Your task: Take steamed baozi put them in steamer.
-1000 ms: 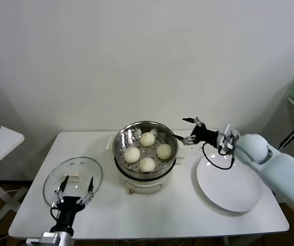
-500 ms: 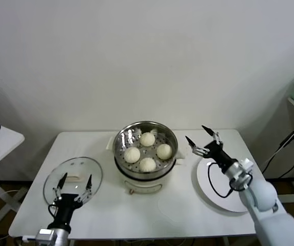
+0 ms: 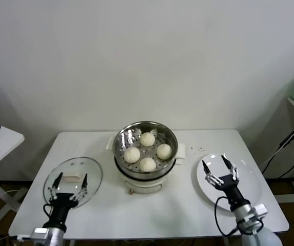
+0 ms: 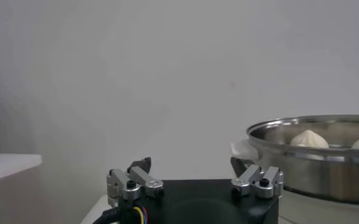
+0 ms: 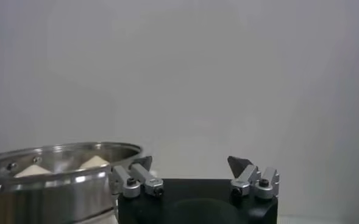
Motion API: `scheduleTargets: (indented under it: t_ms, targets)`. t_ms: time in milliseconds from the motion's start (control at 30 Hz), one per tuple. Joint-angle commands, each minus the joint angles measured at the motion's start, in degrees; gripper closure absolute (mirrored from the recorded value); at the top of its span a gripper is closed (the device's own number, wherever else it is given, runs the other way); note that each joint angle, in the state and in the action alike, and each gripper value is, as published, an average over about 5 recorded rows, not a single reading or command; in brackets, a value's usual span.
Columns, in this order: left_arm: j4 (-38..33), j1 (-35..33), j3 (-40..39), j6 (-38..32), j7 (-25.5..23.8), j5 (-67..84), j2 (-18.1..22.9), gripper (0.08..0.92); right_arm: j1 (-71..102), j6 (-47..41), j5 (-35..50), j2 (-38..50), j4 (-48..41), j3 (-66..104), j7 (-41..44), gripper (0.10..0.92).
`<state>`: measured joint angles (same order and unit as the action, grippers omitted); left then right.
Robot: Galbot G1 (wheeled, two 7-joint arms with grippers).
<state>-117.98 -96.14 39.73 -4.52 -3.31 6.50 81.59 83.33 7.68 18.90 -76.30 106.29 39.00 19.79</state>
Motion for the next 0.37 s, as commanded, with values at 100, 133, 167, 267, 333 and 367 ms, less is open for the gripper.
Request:
scheduleTargets:
  t_ms: [100, 133, 167, 267, 333, 367]
  targets:
    - [-0.5, -1.0, 0.4, -0.4, -0.1, 0.8, 0.5, 0.177, 7.9, 2.5, -0.8, -6.0, 3.0, 2.1, -0.3, 0.203]
    - [-0.5, -1.1, 0.5, -0.5, -0.1, 0.8, 0.6, 0.177, 7.7, 2.4, -0.7, -6.1, 3.0, 1.8, -0.3, 0.203]
    - [-0.6, -1.2, 0.6, -0.5, 0.0, 0.8, 0.6, 0.177, 7.4, 2.2, -0.7, -6.0, 3.0, 1.5, -0.4, 0.203]
    - [-1.1, -1.4, 0.8, -0.2, 0.8, 0.7, 0.4, 0.177, 6.3, 1.8, -1.2, -5.7, 2.8, 0.6, -0.6, 0.203]
    - [-1.5, -1.3, 0.9, 0.1, 1.2, 0.6, 0.2, 0.177, 5.7, 1.6, -1.5, -5.6, 2.7, 0.4, -0.7, 0.203]
    - [-1.5, -1.3, 0.9, 0.2, 1.3, 0.6, 0.2, 0.177, 5.5, 1.5, -1.5, -5.5, 2.7, 0.3, -0.7, 0.203]
